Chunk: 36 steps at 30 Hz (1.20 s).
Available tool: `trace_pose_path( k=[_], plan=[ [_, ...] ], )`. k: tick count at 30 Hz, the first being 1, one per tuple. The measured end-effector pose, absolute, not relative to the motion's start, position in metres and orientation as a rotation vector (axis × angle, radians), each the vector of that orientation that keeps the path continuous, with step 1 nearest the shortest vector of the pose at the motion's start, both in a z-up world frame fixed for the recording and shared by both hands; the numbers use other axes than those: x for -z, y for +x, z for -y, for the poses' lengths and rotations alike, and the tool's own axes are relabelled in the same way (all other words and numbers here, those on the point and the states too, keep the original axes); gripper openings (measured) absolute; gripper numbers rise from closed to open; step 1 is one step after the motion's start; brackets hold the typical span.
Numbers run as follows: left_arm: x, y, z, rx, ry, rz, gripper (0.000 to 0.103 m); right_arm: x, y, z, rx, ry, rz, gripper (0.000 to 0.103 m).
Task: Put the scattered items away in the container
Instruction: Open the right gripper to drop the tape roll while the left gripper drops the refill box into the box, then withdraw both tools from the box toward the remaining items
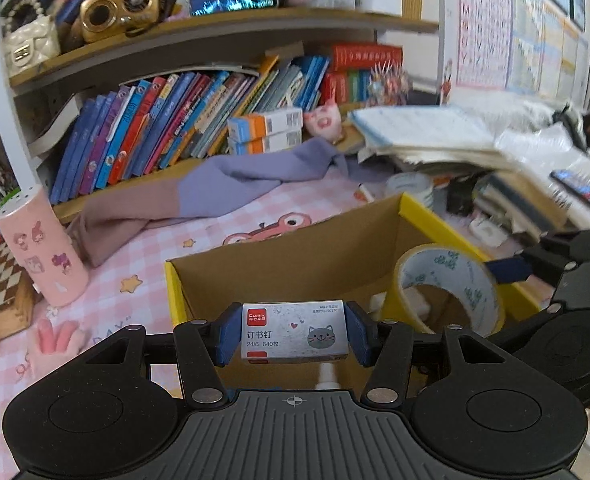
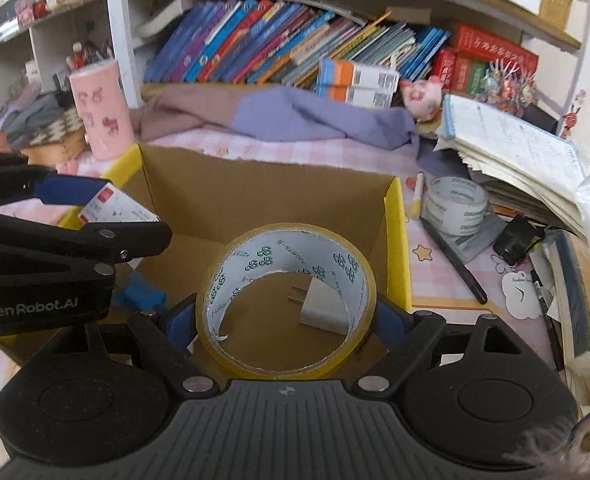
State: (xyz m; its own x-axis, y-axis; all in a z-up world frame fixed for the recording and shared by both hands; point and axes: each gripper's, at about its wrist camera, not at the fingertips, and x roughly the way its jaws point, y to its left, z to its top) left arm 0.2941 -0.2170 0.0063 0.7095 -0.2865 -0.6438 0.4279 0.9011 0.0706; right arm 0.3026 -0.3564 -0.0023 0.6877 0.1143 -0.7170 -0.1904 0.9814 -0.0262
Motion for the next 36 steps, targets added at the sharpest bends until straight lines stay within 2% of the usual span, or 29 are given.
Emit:
trace_pose_path(
  k=[6,9,10,14,18,22,36],
  plan=[
    [-0.001,0.304,0.22,0.376,0.242,-0.7,0.057,0.007,0.314,0.358,-0.192,-0.119,-0.805,0.087],
    [-0.003,0.304,0.22,0.348,0.245,-0.688,0.075,0.007,0.315,0.357,-0.19,-0.126,-0.801,0.087],
    [-0.003,0.303,0.219,0.344,0.243,-0.685,0.078,0.007,0.314,0.357,-0.188,-0.126,-0.799,0.087],
    [-0.006,0.299,0.213,0.322,0.224,-0.675,0.081,0.005,0.311,0.357,-0.172,-0.125,-0.78,0.092],
    [-0.013,0.289,0.207,0.303,0.199,-0.658,0.083,0.0,0.302,0.357,-0.158,-0.116,-0.759,0.092],
    [-0.022,0.275,0.2,0.294,0.168,-0.631,0.089,-0.008,0.289,0.358,-0.134,-0.091,-0.728,0.092],
    [-0.034,0.225,0.174,0.303,0.092,-0.59,0.09,-0.024,0.231,0.343,-0.071,-0.058,-0.668,0.092]
  ],
)
